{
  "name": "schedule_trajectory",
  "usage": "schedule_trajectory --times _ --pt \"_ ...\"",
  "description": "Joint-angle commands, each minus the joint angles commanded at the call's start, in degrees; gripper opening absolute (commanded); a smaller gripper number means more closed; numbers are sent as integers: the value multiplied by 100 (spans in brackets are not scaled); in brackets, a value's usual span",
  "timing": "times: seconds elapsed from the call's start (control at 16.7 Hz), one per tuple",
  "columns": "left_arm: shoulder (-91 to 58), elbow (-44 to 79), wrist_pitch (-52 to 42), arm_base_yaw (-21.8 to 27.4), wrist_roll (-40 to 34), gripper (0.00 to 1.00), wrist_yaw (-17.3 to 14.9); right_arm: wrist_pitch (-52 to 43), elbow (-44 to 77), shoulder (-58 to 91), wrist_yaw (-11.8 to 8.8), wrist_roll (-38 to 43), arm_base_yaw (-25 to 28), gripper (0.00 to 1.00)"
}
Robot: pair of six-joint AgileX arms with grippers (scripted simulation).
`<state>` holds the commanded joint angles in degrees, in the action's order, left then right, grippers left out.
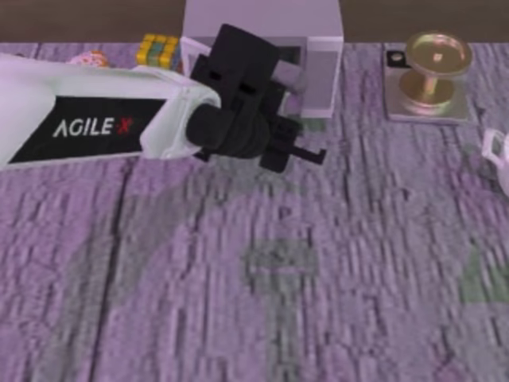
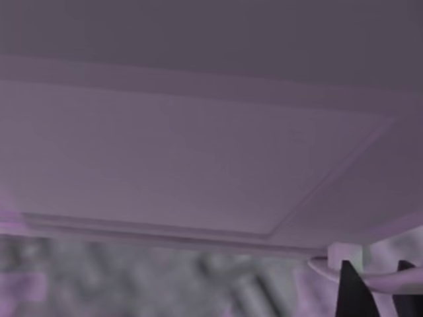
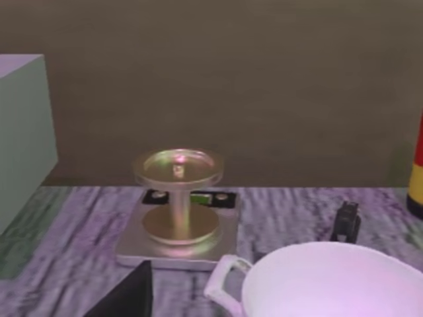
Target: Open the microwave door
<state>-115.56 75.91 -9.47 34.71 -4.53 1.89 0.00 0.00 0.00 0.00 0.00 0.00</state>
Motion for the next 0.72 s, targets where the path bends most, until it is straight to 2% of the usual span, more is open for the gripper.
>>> schedule_trajectory --times 0.36,0.72 --pt "0 0 0 0 0 0 0 0 0 0 0 0 0 100" --pt "113 -146 61 -59 200 0 -189 0 0 0 0 0 0 100"
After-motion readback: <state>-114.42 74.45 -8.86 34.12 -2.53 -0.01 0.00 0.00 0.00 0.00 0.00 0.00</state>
